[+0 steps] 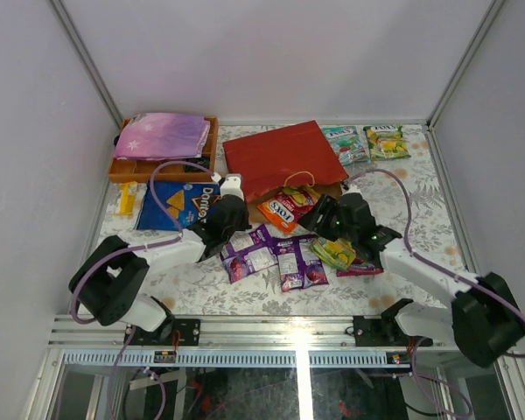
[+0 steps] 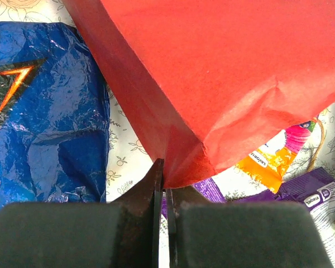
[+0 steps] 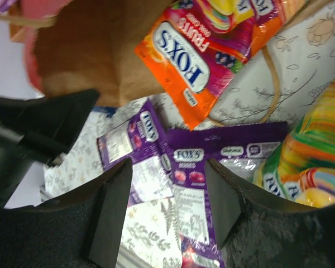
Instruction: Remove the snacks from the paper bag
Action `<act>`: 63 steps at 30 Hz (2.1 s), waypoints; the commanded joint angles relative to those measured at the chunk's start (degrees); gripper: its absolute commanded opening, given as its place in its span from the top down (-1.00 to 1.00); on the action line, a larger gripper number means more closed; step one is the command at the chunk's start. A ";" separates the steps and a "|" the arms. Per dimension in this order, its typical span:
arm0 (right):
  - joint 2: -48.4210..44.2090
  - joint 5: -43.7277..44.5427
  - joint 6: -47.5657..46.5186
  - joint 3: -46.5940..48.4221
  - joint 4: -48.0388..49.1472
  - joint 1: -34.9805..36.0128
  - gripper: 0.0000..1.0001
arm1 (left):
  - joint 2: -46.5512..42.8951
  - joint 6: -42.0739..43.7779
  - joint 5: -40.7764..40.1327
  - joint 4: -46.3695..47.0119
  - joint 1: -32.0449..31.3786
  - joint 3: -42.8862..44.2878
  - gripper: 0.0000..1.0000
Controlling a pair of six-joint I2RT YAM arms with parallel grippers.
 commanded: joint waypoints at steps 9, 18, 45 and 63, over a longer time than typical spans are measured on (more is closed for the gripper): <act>20.41 6.42 5.50 6.48 12.97 0.24 -0.14 | -0.71 -0.17 1.39 0.09 0.37 1.01 1.00; 31.94 4.92 6.71 11.22 14.52 0.26 -0.10 | -1.12 0.36 1.80 -0.30 0.44 0.87 1.00; -1.23 -6.41 1.69 9.61 -7.14 -2.88 1.00 | -1.94 0.95 1.09 -1.66 0.61 1.19 1.00; -19.30 -22.13 -14.91 3.51 -31.07 -42.03 1.00 | -5.47 2.22 1.90 -10.33 0.60 6.20 1.00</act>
